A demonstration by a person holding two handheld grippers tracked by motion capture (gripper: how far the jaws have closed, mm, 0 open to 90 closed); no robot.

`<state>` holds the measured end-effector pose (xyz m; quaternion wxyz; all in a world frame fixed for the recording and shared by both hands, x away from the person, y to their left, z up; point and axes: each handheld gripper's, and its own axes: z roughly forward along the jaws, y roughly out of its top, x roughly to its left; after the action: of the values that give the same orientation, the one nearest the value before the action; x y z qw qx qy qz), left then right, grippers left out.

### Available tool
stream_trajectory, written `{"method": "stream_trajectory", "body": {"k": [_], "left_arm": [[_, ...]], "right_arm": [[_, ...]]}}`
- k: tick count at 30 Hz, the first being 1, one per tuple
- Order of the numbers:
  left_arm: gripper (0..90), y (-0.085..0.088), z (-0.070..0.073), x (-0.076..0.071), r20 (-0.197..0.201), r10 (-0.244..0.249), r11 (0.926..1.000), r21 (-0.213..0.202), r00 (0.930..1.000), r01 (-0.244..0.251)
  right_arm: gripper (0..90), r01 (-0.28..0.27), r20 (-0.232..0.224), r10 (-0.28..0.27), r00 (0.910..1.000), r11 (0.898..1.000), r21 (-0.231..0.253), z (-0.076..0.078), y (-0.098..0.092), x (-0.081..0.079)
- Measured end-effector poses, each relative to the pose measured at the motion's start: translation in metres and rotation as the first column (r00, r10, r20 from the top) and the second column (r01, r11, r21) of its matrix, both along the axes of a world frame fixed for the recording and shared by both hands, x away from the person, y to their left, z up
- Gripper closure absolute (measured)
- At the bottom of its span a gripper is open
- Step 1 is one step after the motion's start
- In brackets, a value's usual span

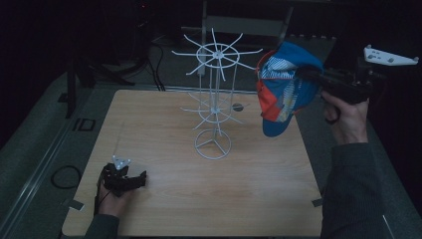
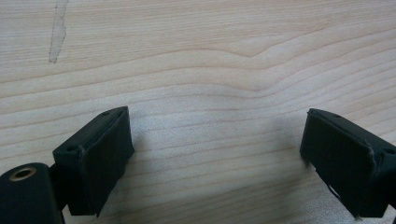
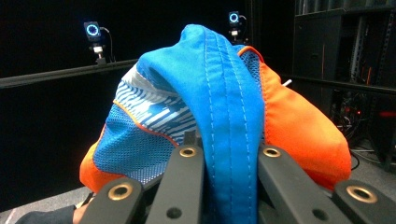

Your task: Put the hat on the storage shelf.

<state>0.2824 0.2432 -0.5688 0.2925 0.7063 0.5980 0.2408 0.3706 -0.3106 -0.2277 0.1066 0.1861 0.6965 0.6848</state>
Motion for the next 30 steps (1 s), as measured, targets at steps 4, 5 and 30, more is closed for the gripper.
{"method": "stream_trajectory", "body": {"k": [4, 5, 30], "left_arm": [[9.8, 0.000, 0.000, 0.000, 0.001, 0.001, 1.0000, 0.000, 1.0000, -0.001], [9.8, 0.000, 0.000, 0.000, 0.000, 0.000, 1.0000, 0.000, 1.0000, 0.000], [9.8, 0.000, 0.000, 0.000, 0.002, 0.003, 1.0000, -0.002, 1.0000, -0.003]], "right_arm": [[85.9, 0.003, -0.009, -0.003, 1.0000, 1.000, -0.021, -0.001, 0.005, 0.003], [85.9, 0.005, -0.016, -0.006, 0.9999, 0.999, -0.034, -0.004, 0.009, 0.005], [68.0, 0.037, -0.154, -0.082, 0.9847, 0.961, -0.275, -0.046, 0.036, 0.027]]}}
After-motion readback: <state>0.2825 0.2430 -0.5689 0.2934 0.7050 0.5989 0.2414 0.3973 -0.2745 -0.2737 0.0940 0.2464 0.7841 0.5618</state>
